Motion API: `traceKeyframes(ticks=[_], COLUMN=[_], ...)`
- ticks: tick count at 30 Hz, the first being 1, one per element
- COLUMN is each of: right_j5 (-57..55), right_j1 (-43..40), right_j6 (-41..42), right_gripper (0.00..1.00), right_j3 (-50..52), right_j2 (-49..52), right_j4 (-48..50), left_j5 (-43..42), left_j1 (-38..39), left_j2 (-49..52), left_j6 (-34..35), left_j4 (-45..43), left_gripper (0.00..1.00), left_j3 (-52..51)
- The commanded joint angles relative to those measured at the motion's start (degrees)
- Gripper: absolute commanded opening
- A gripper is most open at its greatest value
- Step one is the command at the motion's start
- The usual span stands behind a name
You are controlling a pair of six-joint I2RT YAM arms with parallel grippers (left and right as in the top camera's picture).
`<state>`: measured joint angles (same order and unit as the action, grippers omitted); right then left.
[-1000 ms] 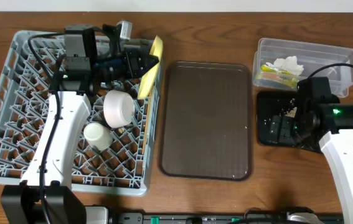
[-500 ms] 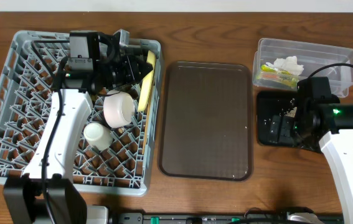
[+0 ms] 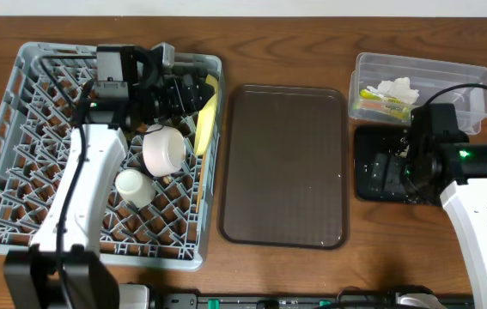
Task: Sort waste into correct bins and load items into the dishwasher
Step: 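Stand the yellow plate upright in the rack and open the left gripper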
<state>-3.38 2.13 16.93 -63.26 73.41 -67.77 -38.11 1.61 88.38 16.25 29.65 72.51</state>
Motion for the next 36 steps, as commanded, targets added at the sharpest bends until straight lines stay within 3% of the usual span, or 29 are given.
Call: traceKeyframes(ticks=[1, 9, 13, 17, 24, 33, 34, 36], right_j5=[4.5, 15.1, 11.4, 6.6, 6.0, 4.9, 3.9, 3.4], right_j1=[-0.2, 0.0, -0.2, -0.3, -0.3, -0.3, -0.3, -0.3], right_j6=[-4.4, -9.8, -10.3, -7.6, -6.9, -6.9, -6.9, -6.9], right_gripper=[0.99, 0.99, 0.99, 0.99, 0.99, 0.99, 0.99, 0.99], right_j3=[-0.8, -0.8, -0.8, -0.7, 1.5, 13.5, 14.6, 15.9], right_j2=[-0.7, -0.7, -0.7, -0.8, -7.9, -29.9, -32.3, -35.5], right_j4=[3.4, 16.7, 13.1, 7.1, 7.2, 14.4, 14.4, 14.3], left_j5=[11.3, 31.6, 36.5, 37.6, 39.0, 39.0, 39.0, 39.0], left_j1=[-0.2, -0.2, -0.2, -0.2, 2.4, 7.8, 7.8, 7.8], left_j2=[-5.6, -12.7, -14.1, -15.1, -25.9, -50.6, -52.7, -56.5], left_j6=[-2.3, -2.0, -2.0, -2.1, -4.4, -8.2, -8.3, -8.3], left_j4=[4.6, 24.9, 36.2, 41.9, 38.5, 30.1, 29.9, 29.6], left_gripper=[0.83, 0.84, 0.85, 0.85, 0.85, 0.85, 0.93, 0.93], left_j3=[-0.2, -0.2, -0.2, -0.2, -3.5, -17.7, -18.9, -20.7])
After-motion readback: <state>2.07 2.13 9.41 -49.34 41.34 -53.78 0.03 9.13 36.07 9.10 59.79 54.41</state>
